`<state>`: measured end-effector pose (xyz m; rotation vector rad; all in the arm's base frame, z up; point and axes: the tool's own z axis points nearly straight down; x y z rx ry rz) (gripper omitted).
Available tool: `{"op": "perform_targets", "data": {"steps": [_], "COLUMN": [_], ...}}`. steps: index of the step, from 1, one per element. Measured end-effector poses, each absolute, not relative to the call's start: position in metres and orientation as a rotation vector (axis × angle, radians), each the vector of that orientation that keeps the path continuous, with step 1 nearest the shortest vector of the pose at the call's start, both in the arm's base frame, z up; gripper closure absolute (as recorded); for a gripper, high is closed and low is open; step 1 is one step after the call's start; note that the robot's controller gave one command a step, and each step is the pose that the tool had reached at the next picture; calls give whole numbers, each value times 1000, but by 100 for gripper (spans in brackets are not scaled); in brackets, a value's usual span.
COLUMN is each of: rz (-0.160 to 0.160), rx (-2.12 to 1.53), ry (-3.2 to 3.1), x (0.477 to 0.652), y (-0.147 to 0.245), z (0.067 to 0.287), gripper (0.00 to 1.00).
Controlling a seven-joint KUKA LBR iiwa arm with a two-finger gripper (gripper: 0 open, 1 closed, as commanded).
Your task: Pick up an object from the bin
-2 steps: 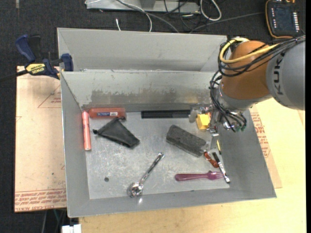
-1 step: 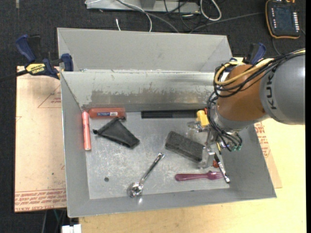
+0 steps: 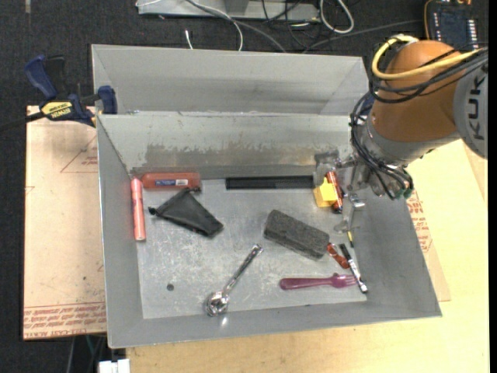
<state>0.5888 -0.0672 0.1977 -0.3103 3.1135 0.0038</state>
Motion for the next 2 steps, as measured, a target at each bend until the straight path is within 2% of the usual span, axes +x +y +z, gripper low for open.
{"op": "perform_targets", "data": {"steps": [1,2], "rz": [8,0], "rx": [-302,-544], "ry": [3127,3071], "x": [565,589], "y": [-67,-17], "z": [108,153], "gripper": [0,0]}}
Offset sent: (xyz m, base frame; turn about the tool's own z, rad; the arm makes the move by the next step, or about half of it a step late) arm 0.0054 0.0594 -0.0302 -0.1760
